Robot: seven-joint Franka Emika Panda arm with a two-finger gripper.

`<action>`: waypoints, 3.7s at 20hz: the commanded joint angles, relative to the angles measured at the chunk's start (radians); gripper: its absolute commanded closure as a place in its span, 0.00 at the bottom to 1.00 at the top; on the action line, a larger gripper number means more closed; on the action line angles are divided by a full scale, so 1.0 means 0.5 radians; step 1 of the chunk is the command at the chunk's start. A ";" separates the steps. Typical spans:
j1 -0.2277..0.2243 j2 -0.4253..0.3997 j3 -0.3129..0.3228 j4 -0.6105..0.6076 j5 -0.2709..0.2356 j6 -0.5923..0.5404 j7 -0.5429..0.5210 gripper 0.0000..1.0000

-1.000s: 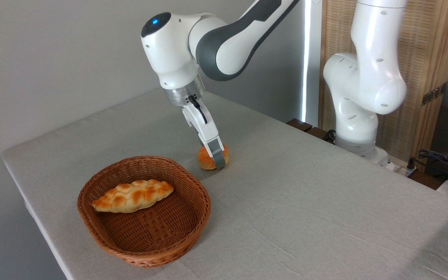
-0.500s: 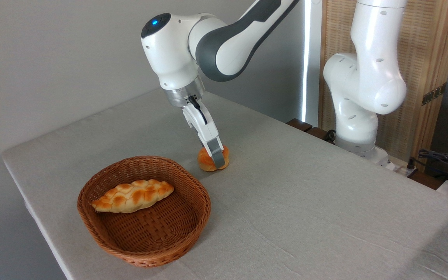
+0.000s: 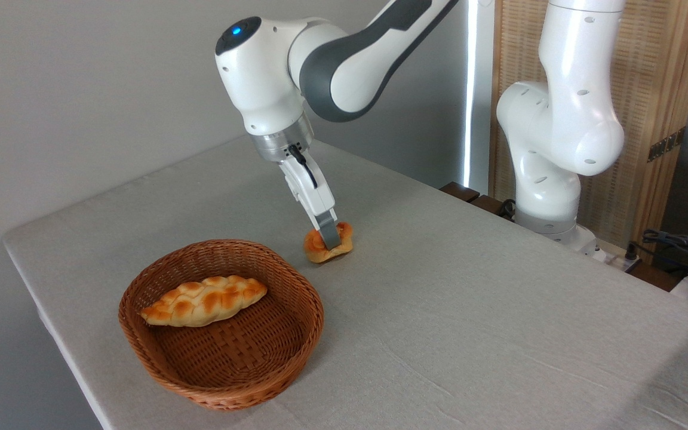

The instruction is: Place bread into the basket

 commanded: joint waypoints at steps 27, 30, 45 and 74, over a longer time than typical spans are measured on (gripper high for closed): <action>0.017 0.395 0.481 0.420 0.065 0.723 0.829 0.00; 0.017 0.395 0.484 0.423 0.062 0.723 0.826 0.00; 0.020 0.269 0.527 0.607 -0.076 0.634 0.401 0.00; 0.511 0.278 0.061 1.254 0.265 -0.566 -0.119 0.00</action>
